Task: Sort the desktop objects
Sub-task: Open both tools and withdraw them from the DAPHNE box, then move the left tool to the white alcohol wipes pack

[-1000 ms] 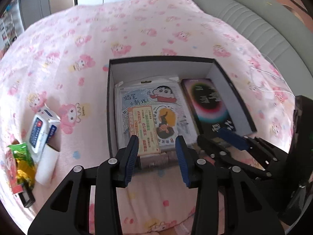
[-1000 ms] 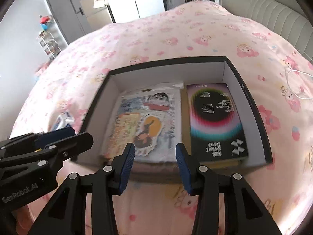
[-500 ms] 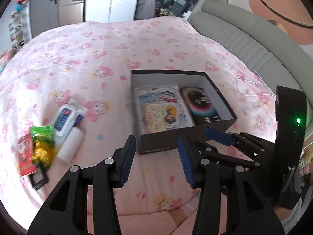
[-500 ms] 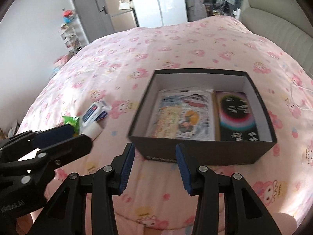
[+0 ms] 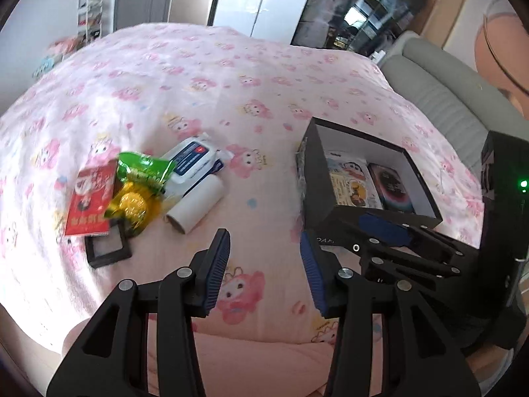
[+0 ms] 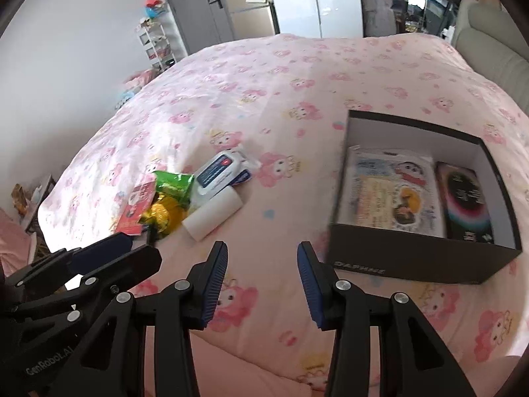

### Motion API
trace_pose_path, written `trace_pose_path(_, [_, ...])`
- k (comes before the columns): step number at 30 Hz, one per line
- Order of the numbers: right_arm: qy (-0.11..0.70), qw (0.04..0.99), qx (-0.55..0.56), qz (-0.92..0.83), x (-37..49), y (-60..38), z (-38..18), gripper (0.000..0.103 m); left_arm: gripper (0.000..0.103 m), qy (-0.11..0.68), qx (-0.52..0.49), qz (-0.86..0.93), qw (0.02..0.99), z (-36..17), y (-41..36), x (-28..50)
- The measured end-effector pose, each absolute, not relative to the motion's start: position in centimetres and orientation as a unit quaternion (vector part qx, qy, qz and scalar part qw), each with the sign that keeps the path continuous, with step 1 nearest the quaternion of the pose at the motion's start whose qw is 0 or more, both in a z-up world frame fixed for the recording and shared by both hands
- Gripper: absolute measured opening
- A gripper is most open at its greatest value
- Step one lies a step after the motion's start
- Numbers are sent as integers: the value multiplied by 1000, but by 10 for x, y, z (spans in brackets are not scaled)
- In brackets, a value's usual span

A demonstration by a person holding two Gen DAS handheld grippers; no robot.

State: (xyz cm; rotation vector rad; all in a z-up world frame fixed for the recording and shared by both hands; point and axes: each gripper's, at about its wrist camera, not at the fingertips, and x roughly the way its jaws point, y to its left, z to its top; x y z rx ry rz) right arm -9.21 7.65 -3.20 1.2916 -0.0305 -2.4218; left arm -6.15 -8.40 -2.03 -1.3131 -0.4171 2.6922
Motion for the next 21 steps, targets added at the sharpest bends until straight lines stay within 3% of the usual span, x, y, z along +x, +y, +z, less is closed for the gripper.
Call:
trace_pose_path(11, [23,212,461,-861,-112,28,-36,40,44,-213,-424,879,48,-35,-138,-68])
trace_pose_path(21, [33,210,489,-846,-160,9,-61,40,44,-272,-457,847,17,-82,-178,-119])
